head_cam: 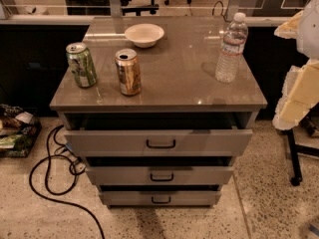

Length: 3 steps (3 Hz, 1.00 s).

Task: Place water bottle into paper bowl

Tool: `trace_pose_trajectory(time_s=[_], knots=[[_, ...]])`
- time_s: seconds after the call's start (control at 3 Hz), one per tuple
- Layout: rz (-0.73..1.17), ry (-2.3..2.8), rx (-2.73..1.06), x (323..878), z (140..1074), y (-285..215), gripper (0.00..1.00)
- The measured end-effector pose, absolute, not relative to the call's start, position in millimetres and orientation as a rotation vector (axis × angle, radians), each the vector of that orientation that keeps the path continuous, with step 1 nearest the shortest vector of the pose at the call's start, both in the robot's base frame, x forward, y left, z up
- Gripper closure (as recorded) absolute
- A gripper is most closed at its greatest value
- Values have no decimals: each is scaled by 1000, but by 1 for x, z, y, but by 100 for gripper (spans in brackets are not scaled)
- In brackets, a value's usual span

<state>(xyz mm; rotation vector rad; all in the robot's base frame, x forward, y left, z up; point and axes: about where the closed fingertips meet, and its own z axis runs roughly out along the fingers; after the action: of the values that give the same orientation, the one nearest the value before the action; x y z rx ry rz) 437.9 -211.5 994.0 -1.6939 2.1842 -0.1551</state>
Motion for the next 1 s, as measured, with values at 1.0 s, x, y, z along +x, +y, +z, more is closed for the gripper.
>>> trace_pose_trajectory(time_s=[1.0], knots=[[-82,2088,-1413,482,994,-244,0]])
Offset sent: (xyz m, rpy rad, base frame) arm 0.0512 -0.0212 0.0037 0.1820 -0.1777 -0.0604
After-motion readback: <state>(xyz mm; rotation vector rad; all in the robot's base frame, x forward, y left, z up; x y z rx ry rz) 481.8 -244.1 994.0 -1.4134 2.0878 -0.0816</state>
